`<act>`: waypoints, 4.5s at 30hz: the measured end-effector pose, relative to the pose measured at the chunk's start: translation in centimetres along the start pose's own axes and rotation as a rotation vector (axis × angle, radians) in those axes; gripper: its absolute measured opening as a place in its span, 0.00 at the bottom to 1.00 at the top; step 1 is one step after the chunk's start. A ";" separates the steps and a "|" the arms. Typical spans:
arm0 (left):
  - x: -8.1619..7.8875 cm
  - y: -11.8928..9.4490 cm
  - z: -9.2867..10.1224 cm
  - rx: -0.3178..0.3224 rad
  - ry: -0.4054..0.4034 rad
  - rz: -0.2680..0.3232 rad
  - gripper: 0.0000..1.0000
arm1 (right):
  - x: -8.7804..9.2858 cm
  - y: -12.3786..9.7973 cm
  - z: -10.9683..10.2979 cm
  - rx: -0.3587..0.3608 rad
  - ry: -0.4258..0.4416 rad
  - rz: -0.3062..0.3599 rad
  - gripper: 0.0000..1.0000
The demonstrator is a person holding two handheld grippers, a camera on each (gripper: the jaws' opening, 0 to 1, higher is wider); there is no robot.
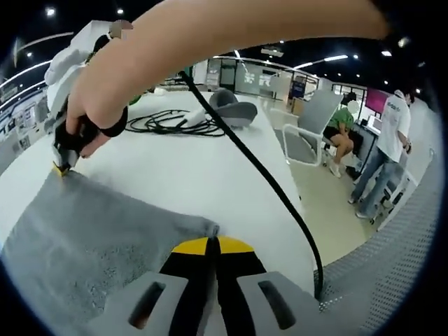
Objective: Fold the towel on the table until its edges align and the towel forms a compact rectangular stack.
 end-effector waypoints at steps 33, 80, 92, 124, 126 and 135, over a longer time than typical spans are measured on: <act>-2.8 -9.4 -1.3 -0.023 -0.278 0.235 0.02 | -5.6 -6.1 -4.8 -0.066 0.017 0.115 0.00; 0.0 -27.5 -3.0 -0.325 -0.416 0.541 0.02 | -15.2 -13.5 -18.3 -0.146 -0.145 0.271 0.00; 1.3 -32.1 -2.6 -0.389 -0.396 0.579 0.02 | -17.8 -14.0 -22.3 -0.190 -0.173 0.304 0.00; 6.5 -42.9 -5.1 -0.615 -0.436 0.702 0.02 | -21.6 -13.6 -33.5 -0.296 -0.279 0.321 0.00; 7.0 -43.3 -5.2 -0.625 -0.446 0.709 0.02 | -21.6 -13.4 -34.2 -0.302 -0.283 0.319 0.00; 9.4 -45.2 -5.9 -0.681 -0.490 0.721 0.01 | -22.7 -12.1 -37.6 -0.336 -0.323 0.311 0.00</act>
Point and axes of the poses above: the point that each gripper's makers call its tool centre point, and the gripper's own axes: y roughly forward along the fingers, z roughly to its right, x roughly out of its underside, the point moved 5 cm from there along -y, roughly backward along the fingers, and after that the axes turned 12 degrees about -z, right-handed, at the moved point
